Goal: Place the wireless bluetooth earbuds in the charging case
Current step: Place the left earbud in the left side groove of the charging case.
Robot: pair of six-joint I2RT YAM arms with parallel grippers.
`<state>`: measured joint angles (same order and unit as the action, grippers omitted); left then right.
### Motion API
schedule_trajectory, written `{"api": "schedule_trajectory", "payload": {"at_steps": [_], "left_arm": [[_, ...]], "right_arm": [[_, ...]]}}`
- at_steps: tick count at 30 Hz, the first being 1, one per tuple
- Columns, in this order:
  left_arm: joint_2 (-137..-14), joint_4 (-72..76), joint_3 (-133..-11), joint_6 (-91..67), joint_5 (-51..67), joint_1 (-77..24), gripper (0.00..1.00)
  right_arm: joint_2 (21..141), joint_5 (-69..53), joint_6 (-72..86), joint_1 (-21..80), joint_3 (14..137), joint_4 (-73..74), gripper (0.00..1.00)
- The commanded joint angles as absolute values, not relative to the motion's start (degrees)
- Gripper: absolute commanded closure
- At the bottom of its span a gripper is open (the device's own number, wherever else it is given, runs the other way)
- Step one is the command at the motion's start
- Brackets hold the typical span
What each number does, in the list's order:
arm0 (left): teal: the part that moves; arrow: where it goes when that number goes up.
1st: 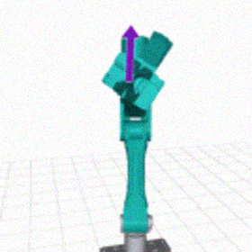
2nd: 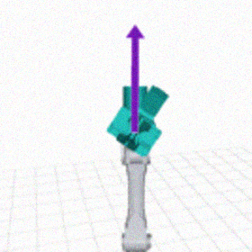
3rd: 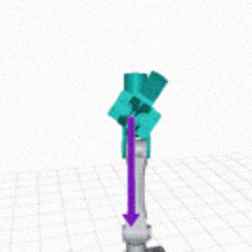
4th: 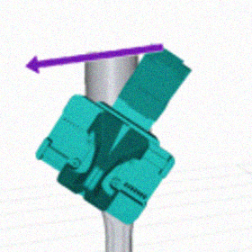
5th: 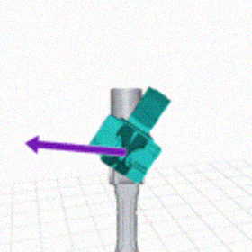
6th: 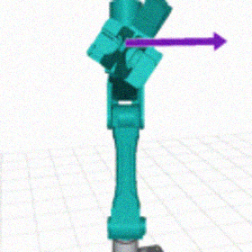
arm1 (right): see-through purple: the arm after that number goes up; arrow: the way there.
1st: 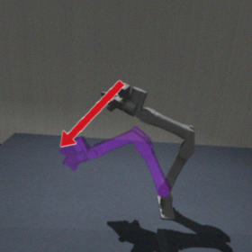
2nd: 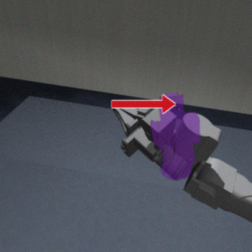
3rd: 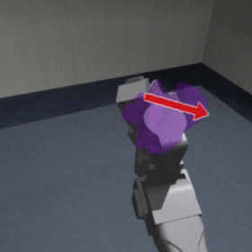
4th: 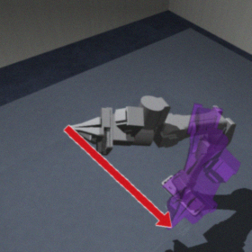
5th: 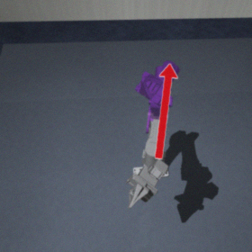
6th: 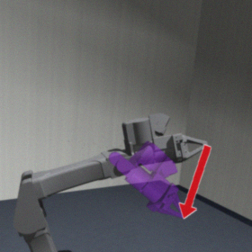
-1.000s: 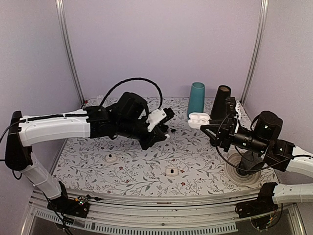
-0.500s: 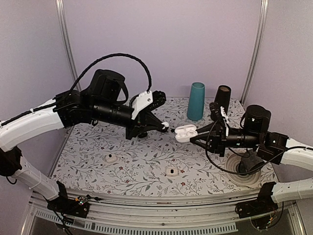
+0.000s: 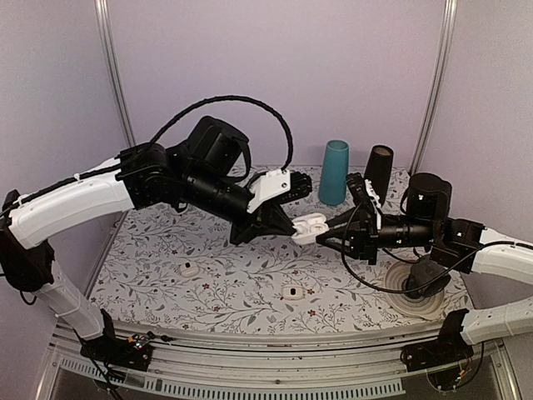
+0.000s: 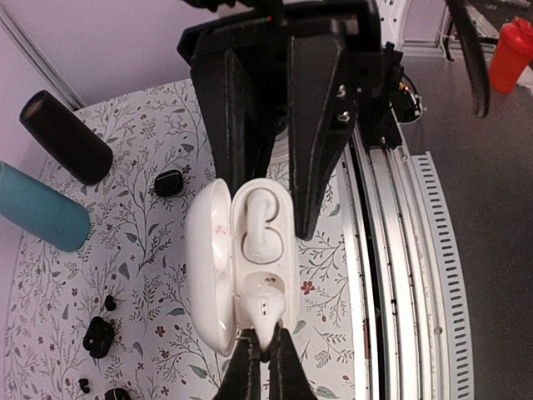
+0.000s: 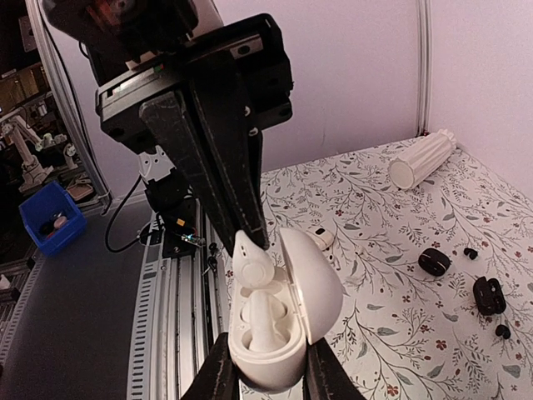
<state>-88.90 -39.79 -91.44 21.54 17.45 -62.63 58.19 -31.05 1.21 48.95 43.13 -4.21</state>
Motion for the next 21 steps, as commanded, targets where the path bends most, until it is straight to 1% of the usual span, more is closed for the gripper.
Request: {"api": "schedule_trajectory", "payload": {"at_steps": [1,18,19,21], "left_arm": [[-91.05,-44.28,-94.39,22.13,15.83,-63.44,1.00],[-95.53,-49.01,-98.43,21.03,12.98,-64.80,1.00],[-95.47,-48.91,-98.51,20.83,12.70,-64.78,0.93],[-94.92,-48.39,-98.30,20.57,12.15,-64.75,0.86]], "right_arm": [[58.97,-32.17,0.48,49.04,45.73,-4.97,0.96],[58.45,-29.81,-0.91,49.77,45.62,-6.89,0.96],[58.37,-29.68,-0.89,49.75,45.53,-6.98,0.96],[58.20,-29.31,-0.73,49.81,45.37,-7.04,0.97]]}}
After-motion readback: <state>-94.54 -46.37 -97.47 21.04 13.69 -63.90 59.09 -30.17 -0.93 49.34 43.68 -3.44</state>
